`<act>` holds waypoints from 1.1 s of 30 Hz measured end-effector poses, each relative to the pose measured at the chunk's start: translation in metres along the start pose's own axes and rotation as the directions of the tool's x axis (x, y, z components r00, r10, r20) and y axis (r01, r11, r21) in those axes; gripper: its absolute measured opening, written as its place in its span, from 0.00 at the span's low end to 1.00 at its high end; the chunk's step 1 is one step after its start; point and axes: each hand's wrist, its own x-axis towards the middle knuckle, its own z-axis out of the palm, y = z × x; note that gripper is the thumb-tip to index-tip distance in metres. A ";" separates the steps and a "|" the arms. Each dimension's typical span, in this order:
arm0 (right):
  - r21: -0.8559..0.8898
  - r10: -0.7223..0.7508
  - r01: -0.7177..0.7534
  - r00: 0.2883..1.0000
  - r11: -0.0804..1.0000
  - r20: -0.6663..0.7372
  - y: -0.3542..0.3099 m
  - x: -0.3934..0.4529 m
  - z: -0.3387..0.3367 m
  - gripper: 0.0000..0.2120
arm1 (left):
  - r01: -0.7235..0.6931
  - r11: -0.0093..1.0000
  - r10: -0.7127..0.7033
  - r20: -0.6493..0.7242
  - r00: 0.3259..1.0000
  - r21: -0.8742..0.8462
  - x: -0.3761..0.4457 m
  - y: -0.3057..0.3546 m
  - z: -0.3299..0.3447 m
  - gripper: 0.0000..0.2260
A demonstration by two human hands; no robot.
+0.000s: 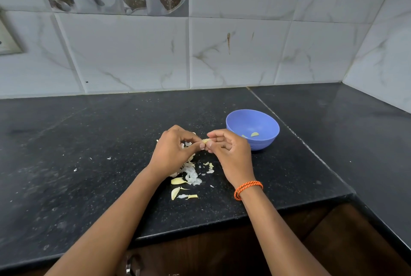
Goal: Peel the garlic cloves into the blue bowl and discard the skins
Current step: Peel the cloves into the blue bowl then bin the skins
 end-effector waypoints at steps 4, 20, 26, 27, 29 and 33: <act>-0.040 -0.018 0.018 1.000 0.999 -0.001 0.001 0.000 0.000 0.05 | -0.018 1.000 0.018 0.005 1.000 0.024 0.000 -0.002 0.000 0.03; -0.053 -0.025 0.027 0.999 0.998 0.045 -0.002 -0.002 0.000 0.04 | -0.021 0.999 0.021 0.009 1.000 -0.044 0.000 0.000 -0.003 0.08; 0.018 -0.024 0.024 0.999 1.000 0.044 -0.002 -0.002 -0.001 0.04 | -0.022 1.000 0.023 -0.085 0.996 0.011 0.001 -0.002 -0.004 0.07; 0.016 -0.027 0.027 0.999 1.000 0.034 -0.002 -0.002 -0.001 0.04 | -0.023 0.999 0.028 -0.093 0.995 0.049 0.001 -0.002 -0.005 0.07; 0.001 -0.032 0.032 0.999 0.999 0.018 -0.002 -0.002 -0.001 0.06 | -0.033 0.991 0.046 -0.098 0.994 0.127 0.000 -0.001 -0.008 0.07; -0.016 -0.026 0.026 1.000 1.000 -0.001 -0.001 -0.001 0.000 0.08 | -0.038 0.983 0.056 -0.096 0.994 0.179 0.000 0.001 -0.009 0.07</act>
